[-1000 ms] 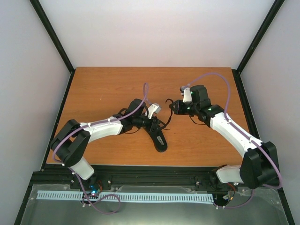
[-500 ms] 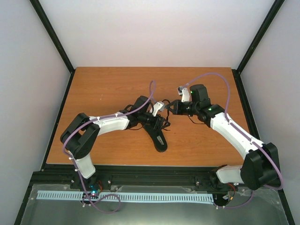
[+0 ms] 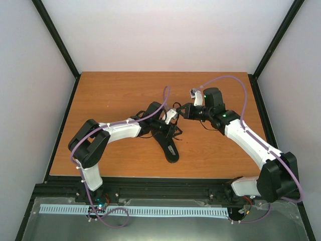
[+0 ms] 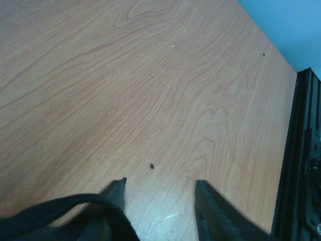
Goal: Tie the shoes
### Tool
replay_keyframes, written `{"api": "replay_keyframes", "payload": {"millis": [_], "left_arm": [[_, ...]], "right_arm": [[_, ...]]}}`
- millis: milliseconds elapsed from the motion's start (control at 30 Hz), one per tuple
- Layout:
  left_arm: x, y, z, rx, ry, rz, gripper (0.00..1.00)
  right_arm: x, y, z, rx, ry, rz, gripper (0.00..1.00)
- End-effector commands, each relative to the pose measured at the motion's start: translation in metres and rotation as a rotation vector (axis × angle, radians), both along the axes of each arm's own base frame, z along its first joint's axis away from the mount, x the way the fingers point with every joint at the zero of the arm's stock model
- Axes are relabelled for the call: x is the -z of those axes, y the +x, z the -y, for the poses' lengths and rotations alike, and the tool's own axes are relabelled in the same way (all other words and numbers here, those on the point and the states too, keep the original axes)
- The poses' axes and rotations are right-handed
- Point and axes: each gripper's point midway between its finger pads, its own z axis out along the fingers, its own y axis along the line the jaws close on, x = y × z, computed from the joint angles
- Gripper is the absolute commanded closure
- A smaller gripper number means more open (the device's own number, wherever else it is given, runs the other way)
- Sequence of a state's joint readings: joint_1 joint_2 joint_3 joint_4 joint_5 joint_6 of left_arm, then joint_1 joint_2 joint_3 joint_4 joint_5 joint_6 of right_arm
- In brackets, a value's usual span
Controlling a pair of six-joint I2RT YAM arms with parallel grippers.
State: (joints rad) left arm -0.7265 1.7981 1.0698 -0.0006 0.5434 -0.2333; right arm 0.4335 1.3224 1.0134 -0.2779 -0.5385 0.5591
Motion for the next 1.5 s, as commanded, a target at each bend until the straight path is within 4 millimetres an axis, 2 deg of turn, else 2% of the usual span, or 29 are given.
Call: {"api": "replay_keyframes", "payload": {"millis": [0,100,233,367,500,667,733,800,867,900,1033,1167,1267,1333,1467], "left_arm": [[-0.015,0.000,0.010,0.042,-0.020,0.056,0.68],[-0.017,-0.004,0.008,0.048,-0.023,0.061,0.84],[-0.019,-0.012,0.000,0.042,-0.025,0.071,0.99],[-0.017,-0.020,-0.014,0.016,-0.018,0.073,0.99],[-0.018,-0.026,-0.027,-0.024,-0.053,0.048,0.99],[-0.013,-0.027,-0.031,-0.051,-0.078,0.003,0.99],[-0.013,-0.027,-0.031,-0.056,-0.086,-0.008,0.99],[-0.015,-0.026,-0.032,-0.069,-0.099,-0.014,0.99],[-0.016,-0.023,-0.033,-0.087,-0.102,-0.019,0.99],[-0.017,-0.022,-0.034,-0.096,-0.103,-0.019,0.99],[-0.020,-0.024,-0.032,-0.087,-0.124,-0.022,0.99],[-0.029,-0.032,-0.029,-0.023,-0.155,-0.012,0.99],[-0.038,-0.043,-0.029,0.053,-0.180,-0.008,0.99],[-0.041,-0.052,-0.029,0.107,-0.175,-0.018,0.99],[-0.047,-0.063,-0.033,0.163,-0.158,-0.025,0.99]], "right_arm": [[-0.011,0.014,-0.008,0.010,0.027,0.027,0.97],[-0.004,0.018,-0.012,0.001,0.026,0.014,0.97],[0.005,0.026,-0.018,-0.012,0.012,0.003,0.97],[0.020,0.034,-0.028,-0.045,-0.006,-0.020,0.97],[0.048,0.042,-0.036,-0.064,-0.024,-0.067,0.97],[0.074,0.049,-0.047,-0.105,-0.027,-0.101,0.96],[0.082,0.053,-0.048,-0.113,-0.044,-0.109,0.86],[0.086,0.058,-0.045,-0.105,-0.074,-0.094,0.70],[0.079,0.062,-0.037,-0.081,-0.078,-0.051,0.48],[0.073,0.063,-0.032,-0.071,-0.072,-0.022,0.41],[0.048,0.054,-0.017,-0.103,-0.050,0.114,0.21],[0.033,0.037,-0.009,-0.161,-0.003,0.208,0.15],[0.031,0.025,-0.003,-0.174,0.023,0.224,0.14],[0.032,0.015,-0.003,-0.192,0.046,0.232,0.14],[0.046,-0.009,0.004,-0.188,0.066,0.210,0.15]]}}
